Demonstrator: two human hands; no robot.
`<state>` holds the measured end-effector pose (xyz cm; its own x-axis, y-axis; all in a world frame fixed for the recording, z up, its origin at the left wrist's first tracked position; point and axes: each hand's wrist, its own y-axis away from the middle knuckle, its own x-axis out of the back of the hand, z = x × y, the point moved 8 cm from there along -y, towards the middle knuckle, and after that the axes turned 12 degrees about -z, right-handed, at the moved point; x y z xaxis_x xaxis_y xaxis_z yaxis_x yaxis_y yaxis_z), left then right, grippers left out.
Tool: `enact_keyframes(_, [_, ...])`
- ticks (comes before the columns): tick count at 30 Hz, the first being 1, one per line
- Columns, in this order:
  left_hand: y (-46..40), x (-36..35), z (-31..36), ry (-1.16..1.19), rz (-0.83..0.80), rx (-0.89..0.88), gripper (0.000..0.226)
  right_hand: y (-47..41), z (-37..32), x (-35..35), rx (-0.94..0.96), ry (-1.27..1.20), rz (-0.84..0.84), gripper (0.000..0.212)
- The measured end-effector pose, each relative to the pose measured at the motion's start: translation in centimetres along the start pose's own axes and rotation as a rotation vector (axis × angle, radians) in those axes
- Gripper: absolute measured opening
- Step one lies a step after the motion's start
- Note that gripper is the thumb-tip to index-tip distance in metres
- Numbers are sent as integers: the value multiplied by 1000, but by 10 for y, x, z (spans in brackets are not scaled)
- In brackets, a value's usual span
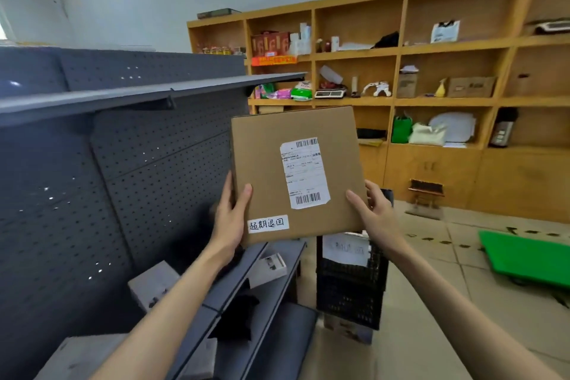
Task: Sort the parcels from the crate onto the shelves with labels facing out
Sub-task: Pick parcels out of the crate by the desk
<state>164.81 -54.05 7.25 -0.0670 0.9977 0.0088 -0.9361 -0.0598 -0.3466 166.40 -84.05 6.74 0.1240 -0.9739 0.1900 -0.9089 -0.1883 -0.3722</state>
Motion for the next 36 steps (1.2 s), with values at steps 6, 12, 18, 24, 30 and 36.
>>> enact_keyframes(6, [-76,-72,-34,53,-40,26,58,-38,39,71,-41,62,97,54])
enact_keyframes(12, [-149,-126,-73,78,-144,68,46,-65,72,119,-95,87,215,44])
enact_keyframes(18, [-216,-175,-112,89,-264,123,57,-101,111,159,-158,100,320,37])
enact_keyframes(24, [-303,-217,-130,105,-373,90,35,-173,135,196,-170,172,393,47])
enact_keyframes(30, [-396,-253,-152,126,-487,48,41,-256,164,230,-169,156,435,42])
enact_keyframes(36, [-458,-288,-214,149,-522,149,37,-304,229,255,-237,172,457,40])
